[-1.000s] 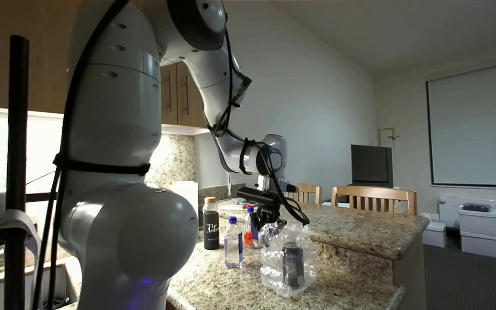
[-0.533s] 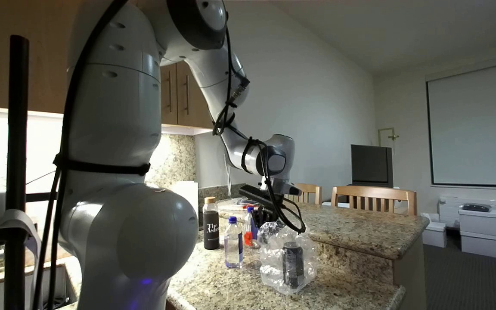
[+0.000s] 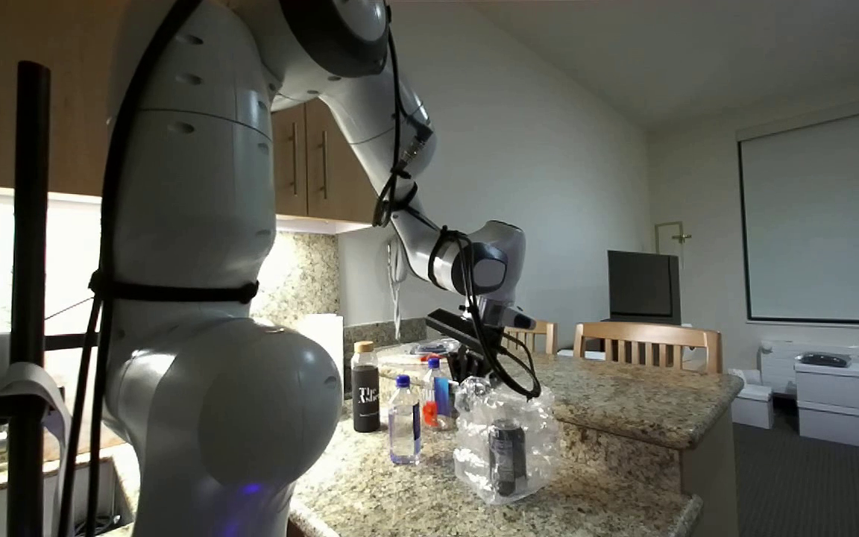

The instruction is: Put the plastic bag around one of the water bottles on the counter

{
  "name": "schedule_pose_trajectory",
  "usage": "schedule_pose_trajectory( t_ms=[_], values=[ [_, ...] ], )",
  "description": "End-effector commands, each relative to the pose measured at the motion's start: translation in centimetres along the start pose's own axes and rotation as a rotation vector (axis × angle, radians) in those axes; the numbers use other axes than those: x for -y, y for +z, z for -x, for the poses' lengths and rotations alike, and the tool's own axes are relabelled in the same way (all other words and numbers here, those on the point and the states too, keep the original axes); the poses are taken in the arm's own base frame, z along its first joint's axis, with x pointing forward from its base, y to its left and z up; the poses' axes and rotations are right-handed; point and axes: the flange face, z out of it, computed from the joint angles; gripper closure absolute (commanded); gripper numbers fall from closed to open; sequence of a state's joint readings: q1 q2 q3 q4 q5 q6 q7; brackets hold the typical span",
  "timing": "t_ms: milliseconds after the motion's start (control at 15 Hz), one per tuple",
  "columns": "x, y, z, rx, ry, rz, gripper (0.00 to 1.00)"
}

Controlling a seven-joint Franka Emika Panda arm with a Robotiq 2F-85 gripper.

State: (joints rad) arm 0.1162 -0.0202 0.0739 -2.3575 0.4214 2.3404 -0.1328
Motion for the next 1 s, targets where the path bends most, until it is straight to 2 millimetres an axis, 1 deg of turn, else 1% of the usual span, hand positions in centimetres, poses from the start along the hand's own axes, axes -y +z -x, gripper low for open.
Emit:
schedule_pose_trajectory(
  t_ms=[0, 467, 667, 933],
  values=[
    [0.1, -2.8, -0.1, -0.006, -0.031, 0.001, 0.87],
    [2.0, -7.4, -1.5, -0.032, -0.08, 0.026, 0.88],
    [3.2, -9.6, -2.0, -0.063, -0.121, 0.064, 0.89],
    [5.2, -11.9, -2.3, -0.106, -0.184, 0.095, 0.88]
  ],
)
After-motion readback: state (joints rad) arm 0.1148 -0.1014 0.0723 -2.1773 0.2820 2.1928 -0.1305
